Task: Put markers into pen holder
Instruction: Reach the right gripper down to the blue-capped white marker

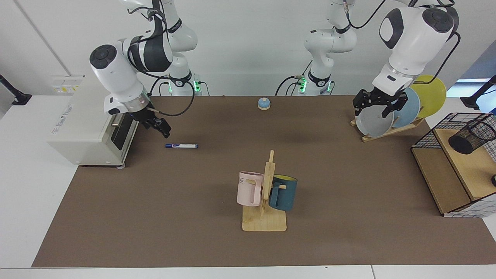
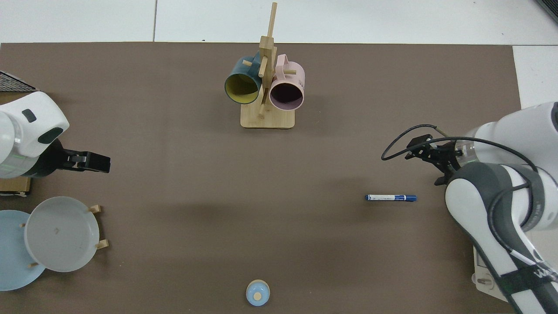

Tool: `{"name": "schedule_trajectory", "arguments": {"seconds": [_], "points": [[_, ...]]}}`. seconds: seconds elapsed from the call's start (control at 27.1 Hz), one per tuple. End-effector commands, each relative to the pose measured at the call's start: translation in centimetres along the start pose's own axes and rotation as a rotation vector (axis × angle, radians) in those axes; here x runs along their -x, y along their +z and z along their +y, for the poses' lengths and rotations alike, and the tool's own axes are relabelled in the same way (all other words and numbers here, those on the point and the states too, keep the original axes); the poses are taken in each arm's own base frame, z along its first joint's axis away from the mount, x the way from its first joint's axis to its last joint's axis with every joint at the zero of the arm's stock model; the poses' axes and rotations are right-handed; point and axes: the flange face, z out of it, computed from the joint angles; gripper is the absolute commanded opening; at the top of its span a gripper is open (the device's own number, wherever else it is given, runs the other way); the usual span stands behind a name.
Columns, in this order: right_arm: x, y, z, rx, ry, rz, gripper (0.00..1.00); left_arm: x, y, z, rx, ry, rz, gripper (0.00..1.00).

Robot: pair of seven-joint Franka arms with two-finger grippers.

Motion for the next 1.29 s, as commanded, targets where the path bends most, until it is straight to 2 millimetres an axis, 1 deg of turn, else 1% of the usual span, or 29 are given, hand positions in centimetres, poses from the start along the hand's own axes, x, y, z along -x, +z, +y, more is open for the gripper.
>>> {"name": "schedule_trajectory", "arguments": {"seconds": [0.0, 0.07, 0.22, 0.41, 0.44, 0.55, 0.63, 0.7, 0.78, 0.92, 1.03, 1.15, 1.26], "points": [[0.1, 2.7, 0.5, -0.050, 0.324, -0.003, 1.00, 0.4, 1.8, -0.3, -0.006, -0.002, 0.004, 1.00], [0.0, 3.3, 0.7, -0.042, 0.407, -0.009, 1.00, 0.4, 2.3, -0.2, -0.006, -0.002, 0.003, 1.00], [0.2, 4.6, 1.2, -0.024, 0.564, -0.022, 1.00, 0.4, 2.3, -0.2, -0.004, -0.003, 0.002, 1.00], [0.2, 5.3, 1.3, -0.052, 0.764, -0.021, 1.00, 0.5, 2.2, -0.2, -0.002, -0.005, -0.002, 1.00], [0.2, 5.8, 1.4, -0.047, 0.789, -0.023, 1.00, 0.5, 2.1, -0.2, -0.003, -0.005, 0.002, 1.00], [-0.4, 9.0, 2.3, -0.016, 0.831, -0.028, 1.00, 0.5, 1.8, -0.1, -0.003, -0.003, 0.005, 1.00], [-0.9, 10.6, 3.1, -0.019, 0.851, -0.026, 1.00, 0.5, 1.6, -0.1, -0.003, -0.004, 0.007, 1.00], [-1.3, 11.4, 3.9, -0.029, 0.875, -0.030, 1.00, 0.5, 1.6, -0.1, -0.003, -0.009, 0.007, 1.00], [-1.4, 12.2, 4.3, -0.017, 0.879, -0.038, 1.00, 0.6, 1.7, 0.0, -0.003, -0.012, 0.005, 1.00], [-1.2, 13.4, 4.6, 0.006, 0.878, -0.045, 1.00, 0.5, 1.6, -0.1, -0.003, -0.008, 0.007, 1.00], [-1.2, 13.8, 4.6, 0.013, 0.867, -0.047, 1.00, 0.5, 1.6, -0.1, -0.003, -0.004, 0.007, 1.00], [-1.0, 14.5, 5.1, 0.028, 0.821, -0.056, 1.00, 0.6, 1.6, -0.1, -0.003, -0.003, 0.007, 1.00], [-0.9, 14.7, 5.6, 0.039, 0.801, -0.063, 1.00, 0.7, 1.7, -0.1, -0.003, -0.003, 0.005, 1.00]]}}
